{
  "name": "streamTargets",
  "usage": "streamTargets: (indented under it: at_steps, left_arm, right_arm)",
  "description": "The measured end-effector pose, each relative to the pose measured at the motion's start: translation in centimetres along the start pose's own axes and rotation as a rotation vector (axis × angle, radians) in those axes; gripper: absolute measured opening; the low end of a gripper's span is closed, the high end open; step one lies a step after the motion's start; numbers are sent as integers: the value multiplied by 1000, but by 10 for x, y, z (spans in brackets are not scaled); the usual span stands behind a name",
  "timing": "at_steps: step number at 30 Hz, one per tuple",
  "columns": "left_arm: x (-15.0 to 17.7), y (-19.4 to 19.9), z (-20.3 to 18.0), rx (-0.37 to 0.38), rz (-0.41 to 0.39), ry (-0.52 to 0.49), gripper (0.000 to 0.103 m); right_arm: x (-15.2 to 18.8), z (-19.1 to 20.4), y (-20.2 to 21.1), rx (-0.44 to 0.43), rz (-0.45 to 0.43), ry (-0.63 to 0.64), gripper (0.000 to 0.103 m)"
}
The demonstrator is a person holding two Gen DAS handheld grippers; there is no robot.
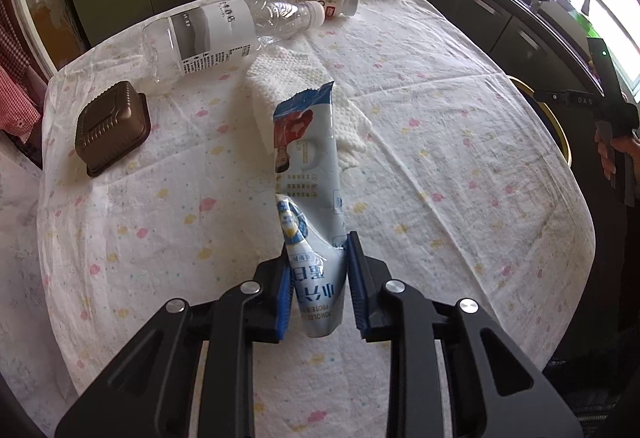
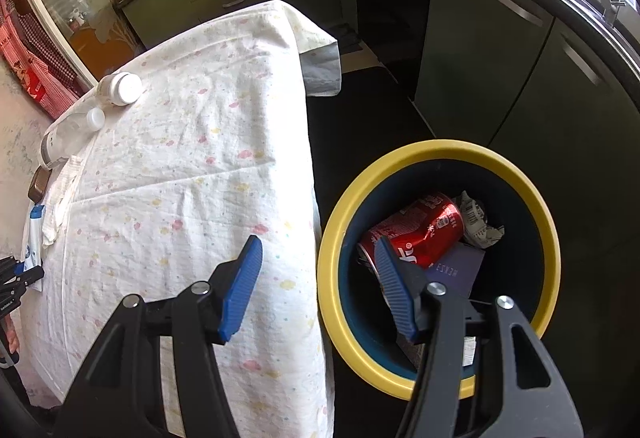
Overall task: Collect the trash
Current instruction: 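Grasp the white-and-blue milk pouch with the left tool, then carry the milk pouch over the bin and open the left tool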
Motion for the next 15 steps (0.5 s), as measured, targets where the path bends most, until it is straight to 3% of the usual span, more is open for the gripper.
streamTargets:
  at_steps: [4, 7, 10, 15]
  left_arm:
    - [-8, 25, -23, 43, -45, -64, 25]
    - [-25, 26, -51, 124, -64, -116, 25]
    - [-48, 10, -91, 207, -61, -192, 25]
    - [-90, -28, -188, 357, -54, -385, 25]
  right_arm:
    - [-2, -6, 10, 9, -21, -7, 56]
    - [-2, -17, 20, 19, -39, -26, 56]
    - [-1, -35, 33, 35, -65, -57, 56]
    - [12, -72, 60, 80, -100, -117, 56]
Point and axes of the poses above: each gripper's, at about its wrist camera, not at the fingertips, and y roughly against the way its jaws point, z to its left, x to its underside, the point moved 1 cm from there along -y, roughly the way its jaws point, and after that the axes turned 7 degrees about -z, right-handed, at the moved point
